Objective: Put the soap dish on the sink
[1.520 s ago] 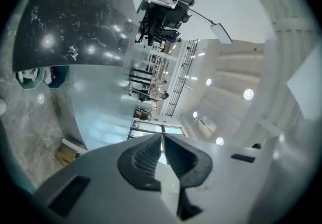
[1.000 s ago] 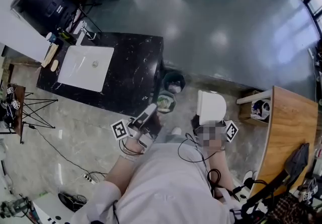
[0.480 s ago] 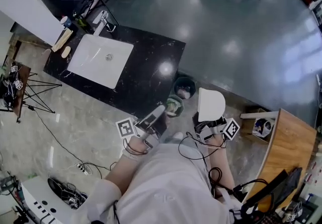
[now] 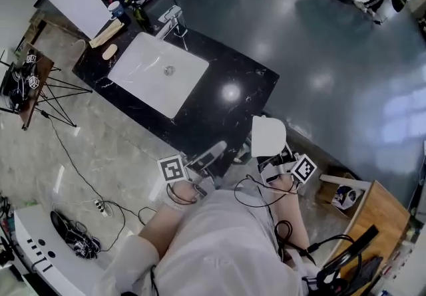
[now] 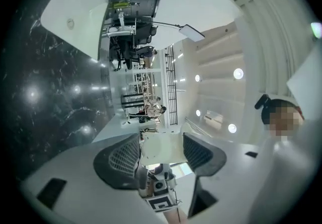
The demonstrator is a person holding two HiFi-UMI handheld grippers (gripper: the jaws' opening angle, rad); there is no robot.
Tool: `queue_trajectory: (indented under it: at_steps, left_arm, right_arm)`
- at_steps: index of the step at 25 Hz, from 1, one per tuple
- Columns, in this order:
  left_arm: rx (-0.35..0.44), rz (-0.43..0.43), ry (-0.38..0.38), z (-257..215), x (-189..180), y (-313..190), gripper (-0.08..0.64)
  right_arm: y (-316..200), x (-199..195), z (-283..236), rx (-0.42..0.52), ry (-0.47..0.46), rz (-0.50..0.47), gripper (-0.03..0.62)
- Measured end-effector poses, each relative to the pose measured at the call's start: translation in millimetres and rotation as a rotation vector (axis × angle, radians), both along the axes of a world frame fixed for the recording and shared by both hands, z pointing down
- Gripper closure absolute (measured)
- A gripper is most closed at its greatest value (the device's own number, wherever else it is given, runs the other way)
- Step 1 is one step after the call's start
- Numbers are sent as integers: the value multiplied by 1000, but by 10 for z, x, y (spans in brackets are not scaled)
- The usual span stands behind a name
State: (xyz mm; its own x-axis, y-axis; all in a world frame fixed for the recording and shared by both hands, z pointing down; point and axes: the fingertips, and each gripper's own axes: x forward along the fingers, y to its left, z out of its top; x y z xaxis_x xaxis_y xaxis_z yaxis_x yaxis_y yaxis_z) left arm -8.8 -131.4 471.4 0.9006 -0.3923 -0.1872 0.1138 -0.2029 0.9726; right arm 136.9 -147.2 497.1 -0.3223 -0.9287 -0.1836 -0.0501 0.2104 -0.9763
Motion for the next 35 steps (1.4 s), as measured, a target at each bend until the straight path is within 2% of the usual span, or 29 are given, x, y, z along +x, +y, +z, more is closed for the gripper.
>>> queue_trajectory:
  at_steps: [5, 9, 11, 14, 17, 19, 21, 35]
  left_arm:
    - [19, -46, -19, 65, -181, -296, 302]
    - [103, -77, -97, 93, -325, -529, 302]
    - [101, -87, -105, 158, -387, -632, 302]
    - [40, -95, -97, 361, -448, -740, 302]
    - [-9, -117, -151, 601, -546, -830, 302]
    - [-94, -125, -132, 836, -603, -837, 302]
    - [-144, -137, -119, 992, -661, -877, 302]
    - [-314, -213, 0, 1527, -785, -1069, 302]
  right_arm:
    - [-408, -261, 239, -58, 111, -66, 318]
    - [-666, -457, 437, -101, 281, -124, 318]
    - [-790, -558, 541, -118, 370, -144, 318]
    - [-923, -688, 766, -167, 520, -170, 318]
    - [-1006, -782, 968, -195, 698, -192, 318]
    - [-1071, -851, 1049, -195, 777, -205, 318]
    - [-1139, -917, 1109, -194, 844, -218, 318]
    - [-1276, -969, 1520, -281, 1055, -239, 318]
